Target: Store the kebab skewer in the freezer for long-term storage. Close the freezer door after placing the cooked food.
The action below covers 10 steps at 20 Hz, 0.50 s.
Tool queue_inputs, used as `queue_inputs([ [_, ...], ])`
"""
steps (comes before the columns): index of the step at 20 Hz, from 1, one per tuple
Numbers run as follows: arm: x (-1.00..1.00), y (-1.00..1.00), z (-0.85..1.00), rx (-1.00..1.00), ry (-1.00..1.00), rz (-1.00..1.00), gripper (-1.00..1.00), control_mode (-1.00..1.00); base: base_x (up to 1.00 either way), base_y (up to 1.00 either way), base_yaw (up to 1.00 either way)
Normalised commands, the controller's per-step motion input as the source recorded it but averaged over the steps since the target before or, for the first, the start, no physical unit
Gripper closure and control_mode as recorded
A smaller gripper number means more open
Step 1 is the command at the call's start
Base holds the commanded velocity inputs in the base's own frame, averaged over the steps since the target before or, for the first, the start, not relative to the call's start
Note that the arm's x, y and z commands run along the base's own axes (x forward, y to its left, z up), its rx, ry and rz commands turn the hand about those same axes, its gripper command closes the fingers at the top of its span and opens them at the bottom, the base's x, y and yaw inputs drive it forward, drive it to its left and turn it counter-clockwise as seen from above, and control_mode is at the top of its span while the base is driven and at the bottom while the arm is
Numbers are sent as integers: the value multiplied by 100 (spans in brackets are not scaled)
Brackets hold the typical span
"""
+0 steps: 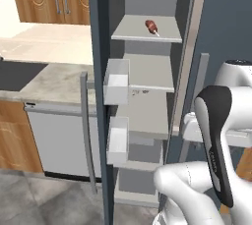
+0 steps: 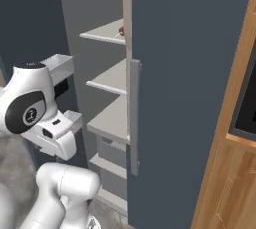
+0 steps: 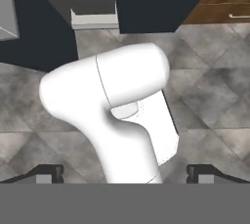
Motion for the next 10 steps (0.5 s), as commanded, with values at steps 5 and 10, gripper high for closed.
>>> queue_inputs([
  [5,0,0,0,0,0,0,-100,100,-29,15,-30],
  [10,0,0,0,0,0,0,-100,100,-43,11,-32],
])
